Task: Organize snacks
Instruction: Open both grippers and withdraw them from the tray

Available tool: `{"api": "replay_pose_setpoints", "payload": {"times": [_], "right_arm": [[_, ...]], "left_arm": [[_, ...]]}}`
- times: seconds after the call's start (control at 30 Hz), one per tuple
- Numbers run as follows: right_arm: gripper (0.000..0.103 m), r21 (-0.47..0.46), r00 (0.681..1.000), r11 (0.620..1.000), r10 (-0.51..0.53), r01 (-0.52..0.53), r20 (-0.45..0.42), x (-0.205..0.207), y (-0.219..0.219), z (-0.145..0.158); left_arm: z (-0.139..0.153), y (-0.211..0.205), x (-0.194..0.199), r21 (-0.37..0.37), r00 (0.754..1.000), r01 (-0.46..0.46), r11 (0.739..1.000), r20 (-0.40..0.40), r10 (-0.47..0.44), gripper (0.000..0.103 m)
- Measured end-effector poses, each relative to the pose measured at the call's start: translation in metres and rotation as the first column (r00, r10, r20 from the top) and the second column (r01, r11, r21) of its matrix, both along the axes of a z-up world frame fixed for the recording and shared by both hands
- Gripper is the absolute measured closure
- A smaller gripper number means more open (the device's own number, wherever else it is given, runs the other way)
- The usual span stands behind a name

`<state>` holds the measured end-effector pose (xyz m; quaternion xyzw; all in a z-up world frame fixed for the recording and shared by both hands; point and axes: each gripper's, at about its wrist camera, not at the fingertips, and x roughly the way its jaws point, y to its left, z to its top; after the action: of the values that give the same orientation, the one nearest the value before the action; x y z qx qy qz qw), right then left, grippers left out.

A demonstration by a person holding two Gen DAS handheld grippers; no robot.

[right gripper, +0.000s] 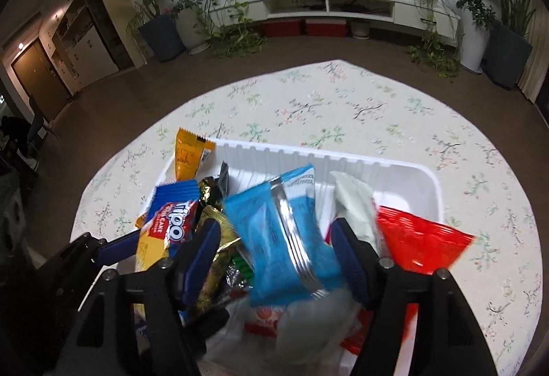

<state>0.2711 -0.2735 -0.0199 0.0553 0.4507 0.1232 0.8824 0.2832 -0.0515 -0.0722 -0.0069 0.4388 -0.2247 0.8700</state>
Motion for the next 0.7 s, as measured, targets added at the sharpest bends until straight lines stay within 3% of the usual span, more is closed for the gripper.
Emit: {"api": "replay_pose_setpoints", "payload": {"times": [0.2,0.4,0.63,0.7], "right_arm": [[0.031,0.059,0.998,0.998,-0.024,0.021,0.051,-0.021,-0.018,0.024],[0.018,0.132,0.993,0.991,-0.038,0.023,0.111,-0.054,-0.039,0.04],[0.012,0.067,0.99,0.994,0.073,-0.082,0.124,-0.102,-0.063,0.033],[0.012,0.038,0.987,0.993,0.109,-0.115,0.116,-0.12,-0.069,0.026]], "left_arm": [[0.011,0.004,-0.012,-0.002,1.0,-0.003,1.0,0.023,0.003,0.006],[0.031,0.008,-0.033,0.003,0.998,-0.012,1.0,0.065,0.012,0.0],[0.037,0.01,-0.092,0.124,0.99,0.01,0.992,0.138,-0.027,0.0],[0.03,0.007,-0.111,0.139,0.992,0.029,0.99,0.114,-0.045,0.0]]}}
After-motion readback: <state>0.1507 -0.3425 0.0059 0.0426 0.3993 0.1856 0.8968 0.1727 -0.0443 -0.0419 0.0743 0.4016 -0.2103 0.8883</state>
